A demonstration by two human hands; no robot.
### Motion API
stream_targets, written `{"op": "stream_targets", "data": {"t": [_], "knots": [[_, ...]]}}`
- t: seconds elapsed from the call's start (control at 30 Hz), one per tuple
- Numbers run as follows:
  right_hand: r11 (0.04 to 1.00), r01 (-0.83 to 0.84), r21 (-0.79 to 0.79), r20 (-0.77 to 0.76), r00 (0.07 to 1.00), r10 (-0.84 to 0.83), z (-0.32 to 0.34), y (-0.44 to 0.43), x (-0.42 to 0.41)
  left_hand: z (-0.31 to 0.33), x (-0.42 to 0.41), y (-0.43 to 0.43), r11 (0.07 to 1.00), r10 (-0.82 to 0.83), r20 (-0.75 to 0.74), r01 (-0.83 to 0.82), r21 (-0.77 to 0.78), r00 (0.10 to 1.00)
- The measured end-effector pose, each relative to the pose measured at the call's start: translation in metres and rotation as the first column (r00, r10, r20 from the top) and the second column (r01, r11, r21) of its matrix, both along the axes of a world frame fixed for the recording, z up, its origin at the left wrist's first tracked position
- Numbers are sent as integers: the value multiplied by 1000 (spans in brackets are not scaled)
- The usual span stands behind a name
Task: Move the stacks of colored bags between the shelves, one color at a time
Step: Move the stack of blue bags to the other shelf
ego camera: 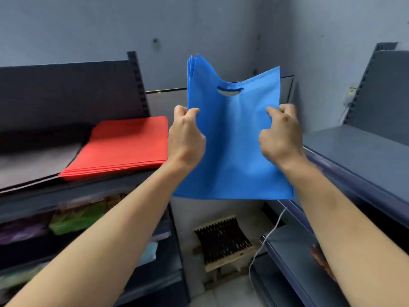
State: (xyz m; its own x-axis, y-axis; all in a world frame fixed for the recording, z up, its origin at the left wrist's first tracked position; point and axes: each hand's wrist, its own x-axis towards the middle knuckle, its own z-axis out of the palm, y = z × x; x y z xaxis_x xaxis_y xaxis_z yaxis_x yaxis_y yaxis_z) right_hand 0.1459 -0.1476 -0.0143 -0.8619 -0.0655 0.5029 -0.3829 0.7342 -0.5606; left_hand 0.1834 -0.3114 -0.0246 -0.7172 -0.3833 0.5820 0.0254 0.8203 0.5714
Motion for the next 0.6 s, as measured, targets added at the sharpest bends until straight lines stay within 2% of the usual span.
{"op": "stream_targets", "data": {"t": [0.3, 0.6], "knots": [[918, -391, -61, -51, 920, 388, 16, -244, 88, 13, 135, -224, 942, 330, -107, -334, -30, 938], [775, -628, -67, -59, 778, 625, 21, -452, 194, 15, 271, -408, 812, 576, -146, -583, -8, 804]]}}
